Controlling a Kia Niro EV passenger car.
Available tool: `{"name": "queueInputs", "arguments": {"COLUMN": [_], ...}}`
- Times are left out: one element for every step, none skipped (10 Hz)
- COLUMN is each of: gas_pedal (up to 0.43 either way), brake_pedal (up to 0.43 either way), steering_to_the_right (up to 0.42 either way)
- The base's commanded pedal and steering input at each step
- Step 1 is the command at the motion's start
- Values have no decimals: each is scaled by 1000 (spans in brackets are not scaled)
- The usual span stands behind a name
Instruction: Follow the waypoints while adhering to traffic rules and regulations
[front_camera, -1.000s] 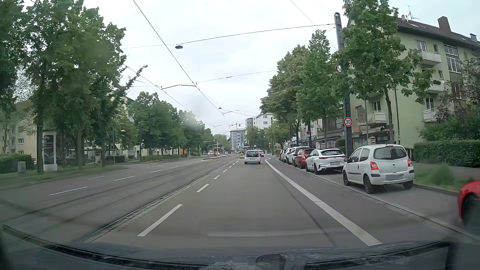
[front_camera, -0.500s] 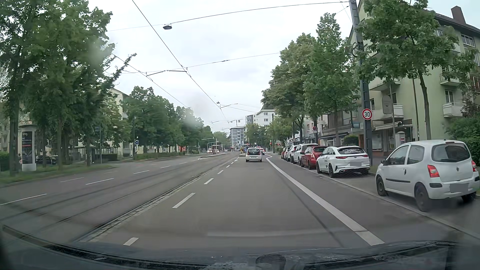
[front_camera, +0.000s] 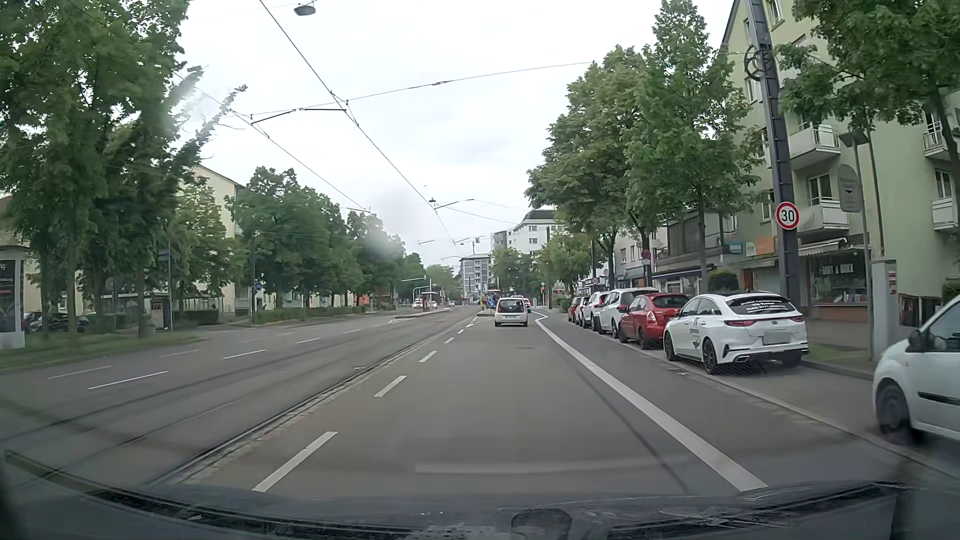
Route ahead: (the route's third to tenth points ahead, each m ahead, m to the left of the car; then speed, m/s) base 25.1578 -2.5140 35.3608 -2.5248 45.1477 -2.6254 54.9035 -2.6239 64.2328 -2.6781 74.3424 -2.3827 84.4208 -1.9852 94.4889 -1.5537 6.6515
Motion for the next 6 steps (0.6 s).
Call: {"name": "queueInputs", "arguments": {"gas_pedal": [67, 67, 59, 59, 59, 59], "brake_pedal": [0, 0, 0, 0, 0, 0], "steering_to_the_right": [-2, -2, -2, -2, -2, -2]}}
